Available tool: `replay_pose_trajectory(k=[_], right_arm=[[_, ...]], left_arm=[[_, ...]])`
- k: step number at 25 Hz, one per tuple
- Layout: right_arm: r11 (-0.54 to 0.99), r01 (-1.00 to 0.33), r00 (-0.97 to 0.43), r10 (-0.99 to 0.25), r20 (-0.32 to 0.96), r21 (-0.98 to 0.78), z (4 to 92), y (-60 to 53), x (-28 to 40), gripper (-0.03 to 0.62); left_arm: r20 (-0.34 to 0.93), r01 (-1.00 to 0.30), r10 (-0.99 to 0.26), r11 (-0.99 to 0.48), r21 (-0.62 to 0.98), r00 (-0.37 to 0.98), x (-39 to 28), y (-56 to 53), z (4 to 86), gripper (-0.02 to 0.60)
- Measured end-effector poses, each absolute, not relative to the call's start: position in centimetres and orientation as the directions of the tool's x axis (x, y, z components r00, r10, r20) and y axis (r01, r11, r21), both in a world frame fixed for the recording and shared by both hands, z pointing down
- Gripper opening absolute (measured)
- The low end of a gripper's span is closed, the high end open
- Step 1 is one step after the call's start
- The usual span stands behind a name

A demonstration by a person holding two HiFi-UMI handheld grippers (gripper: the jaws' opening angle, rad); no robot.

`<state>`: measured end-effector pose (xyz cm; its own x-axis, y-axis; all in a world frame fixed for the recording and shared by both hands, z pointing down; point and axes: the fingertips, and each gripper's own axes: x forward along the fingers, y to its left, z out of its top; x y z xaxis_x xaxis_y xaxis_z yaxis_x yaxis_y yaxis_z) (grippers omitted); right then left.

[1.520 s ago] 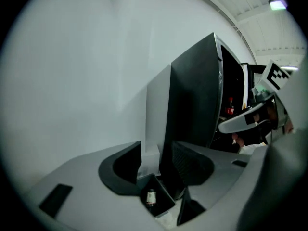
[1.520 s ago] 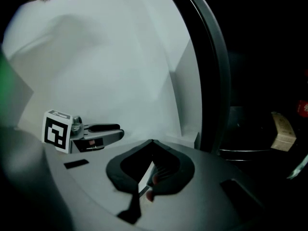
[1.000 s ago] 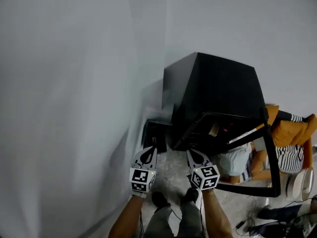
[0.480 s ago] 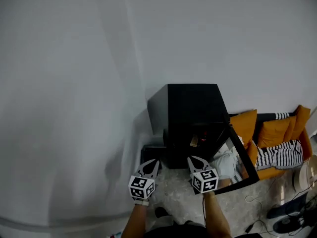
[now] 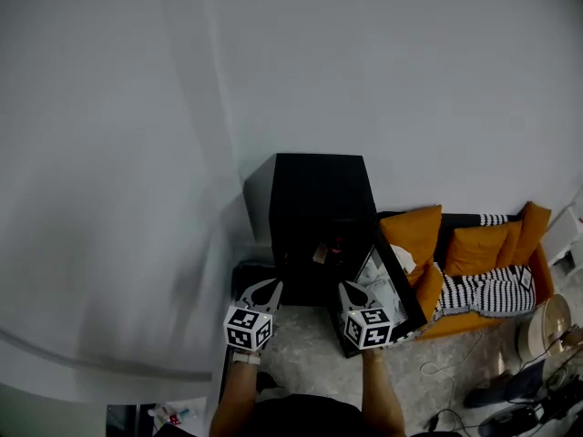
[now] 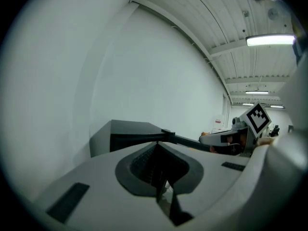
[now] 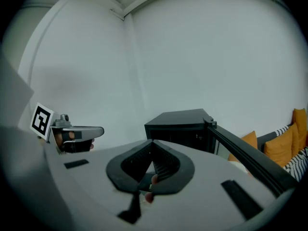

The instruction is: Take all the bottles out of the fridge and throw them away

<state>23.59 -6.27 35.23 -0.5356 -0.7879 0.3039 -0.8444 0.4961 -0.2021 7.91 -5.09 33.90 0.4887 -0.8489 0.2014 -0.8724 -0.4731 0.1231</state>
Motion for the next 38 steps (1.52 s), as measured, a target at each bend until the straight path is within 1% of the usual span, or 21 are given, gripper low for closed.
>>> replay_pose_trajectory(k=[9,18,27,38], right_arm=[[0.460,-0.865,-0.501,-0.814,0.293,-0.201,34.4,-5.2,28.4,0.002],[0.429,-0.883,-0.468,-0.833,0.296,-0.189,34.5,-5.5,30.0,0.002],[0.404,-0.896,-0.443,-0.846,0.297,-0.185,34.1,-6.2,29.7,0.002],[0.383,-0.908,-0.418,-0.854,0.311,-0.168,34.5,-6.4,26.4,0.002]], left_arm=[[0.207,-0.855,-0.830,-0.513,0.082,0.518,12.2,-4.9,32.4,0.006],[0.212,-0.830,-0.806,-0.554,0.059,0.553,14.4,-5.9,32.0,0.006],[0.211,-0.819,-0.795,-0.570,0.056,0.568,13.8,-6.8,31.8,0.006],[0.209,-0.820,-0.795,-0.568,0.071,0.569,9.6,-7.3,32.8,0.006]])
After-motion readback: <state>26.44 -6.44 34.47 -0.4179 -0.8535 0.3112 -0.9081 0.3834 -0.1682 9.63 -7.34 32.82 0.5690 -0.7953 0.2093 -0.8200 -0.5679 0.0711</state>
